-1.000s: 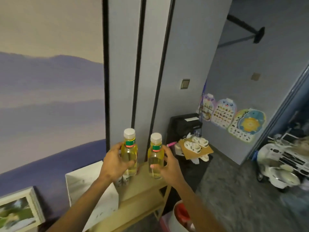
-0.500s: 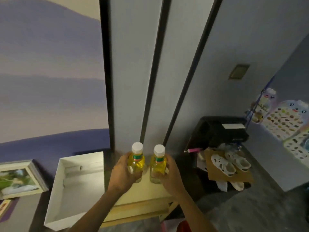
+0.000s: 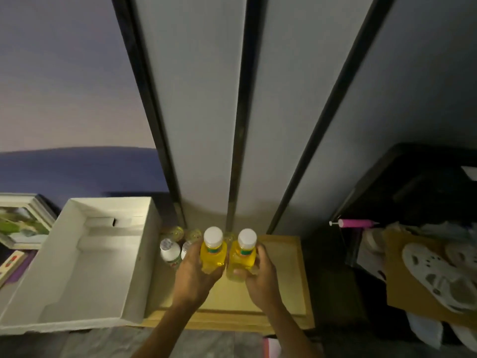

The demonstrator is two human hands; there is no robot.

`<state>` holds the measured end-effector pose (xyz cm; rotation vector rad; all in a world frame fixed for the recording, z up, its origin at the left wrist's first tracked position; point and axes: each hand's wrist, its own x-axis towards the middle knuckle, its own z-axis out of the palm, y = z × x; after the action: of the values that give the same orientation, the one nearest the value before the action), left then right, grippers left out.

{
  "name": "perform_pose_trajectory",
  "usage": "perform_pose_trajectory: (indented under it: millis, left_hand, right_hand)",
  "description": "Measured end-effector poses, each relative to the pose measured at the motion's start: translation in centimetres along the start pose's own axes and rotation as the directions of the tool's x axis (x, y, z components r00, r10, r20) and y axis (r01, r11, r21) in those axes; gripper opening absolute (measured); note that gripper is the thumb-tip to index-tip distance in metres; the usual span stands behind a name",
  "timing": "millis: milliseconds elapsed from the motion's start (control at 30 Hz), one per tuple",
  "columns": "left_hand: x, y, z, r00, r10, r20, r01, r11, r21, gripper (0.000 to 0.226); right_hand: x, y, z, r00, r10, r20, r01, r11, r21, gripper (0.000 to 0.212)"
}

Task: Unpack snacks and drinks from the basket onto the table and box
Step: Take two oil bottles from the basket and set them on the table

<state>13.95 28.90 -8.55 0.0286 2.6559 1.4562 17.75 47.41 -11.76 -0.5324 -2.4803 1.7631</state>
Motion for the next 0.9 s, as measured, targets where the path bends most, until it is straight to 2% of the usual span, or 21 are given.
perform_pose_trajectory:
  millis: [67, 267, 500, 733, 900]
  left_hand:
    - [0.7, -1.5, 0.5, 1.000, 0.013, -0.002, -0.013, 0.999, 0.035, 0.079]
    - [0.9, -2.9, 1.5, 1.000, 0.025, -0.001, -0.025, 0.989, 0.148, 0.084]
    - [0.6, -4.0, 2.6, 1.000, 0.009, -0.027, -0.005, 0.992, 0.129, 0.089]
    - [0.1, -3.4, 2.7, 0.997, 0.030, -0.077, -0.018, 0.988, 0.151, 0.091]
    - [-0.6, -1.1, 0.6, 0.990, 0.111, -0.090, -0.095, 0.981, 0.168, 0.089]
  right_hand:
    - [0.5, 1.1, 0.9, 1.000, -0.005, 0.006, 0.005, 1.000, 0.016, 0.084]
    - [0.8, 2.7, 2.6, 1.000, 0.015, -0.024, -0.014, 1.000, 0.028, 0.091]
    - [1.1, 3.2, 2.9, 0.999, 0.014, 0.041, -0.012, 0.999, -0.040, 0.089]
    - [1.0, 2.7, 2.4, 0.993, 0.022, 0.120, -0.007, 0.992, -0.125, 0.096]
    - [0.3, -0.1, 0.1, 0.993, -0.022, 0.115, 0.046, 0.977, -0.210, 0.105]
